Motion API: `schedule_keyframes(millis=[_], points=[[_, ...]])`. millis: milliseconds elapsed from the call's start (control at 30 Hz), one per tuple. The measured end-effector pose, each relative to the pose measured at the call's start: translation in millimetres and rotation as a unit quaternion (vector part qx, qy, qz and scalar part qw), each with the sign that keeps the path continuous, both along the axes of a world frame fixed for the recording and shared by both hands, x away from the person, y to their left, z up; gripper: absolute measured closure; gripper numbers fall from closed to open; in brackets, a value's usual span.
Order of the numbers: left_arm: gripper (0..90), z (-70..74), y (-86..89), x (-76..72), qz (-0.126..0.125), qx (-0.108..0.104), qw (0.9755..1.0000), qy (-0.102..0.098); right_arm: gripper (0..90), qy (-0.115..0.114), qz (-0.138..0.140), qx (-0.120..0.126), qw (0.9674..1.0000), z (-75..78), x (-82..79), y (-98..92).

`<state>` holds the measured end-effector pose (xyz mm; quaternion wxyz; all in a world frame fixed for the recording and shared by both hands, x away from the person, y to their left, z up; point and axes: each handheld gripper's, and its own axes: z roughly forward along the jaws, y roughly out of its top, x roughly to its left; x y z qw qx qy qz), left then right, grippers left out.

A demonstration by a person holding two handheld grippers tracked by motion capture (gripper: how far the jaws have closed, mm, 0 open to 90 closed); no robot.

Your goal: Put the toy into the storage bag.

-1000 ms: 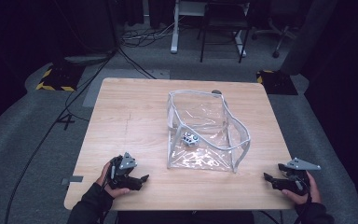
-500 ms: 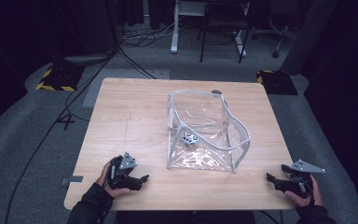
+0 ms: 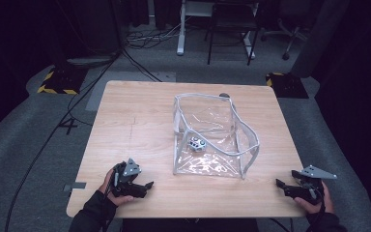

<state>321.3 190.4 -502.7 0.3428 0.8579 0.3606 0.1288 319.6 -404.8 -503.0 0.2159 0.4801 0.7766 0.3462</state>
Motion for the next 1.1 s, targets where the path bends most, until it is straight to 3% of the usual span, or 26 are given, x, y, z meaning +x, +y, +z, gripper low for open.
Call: schedule_keyframes(millis=[1100], points=[[15.0, -0.5, -1.2, 1.9, 0.007, -0.003, 1.0000, 0.000, 19.5, 0.000, -0.002, -0.001, 1.0000, -0.1, 0.6, 0.2]])
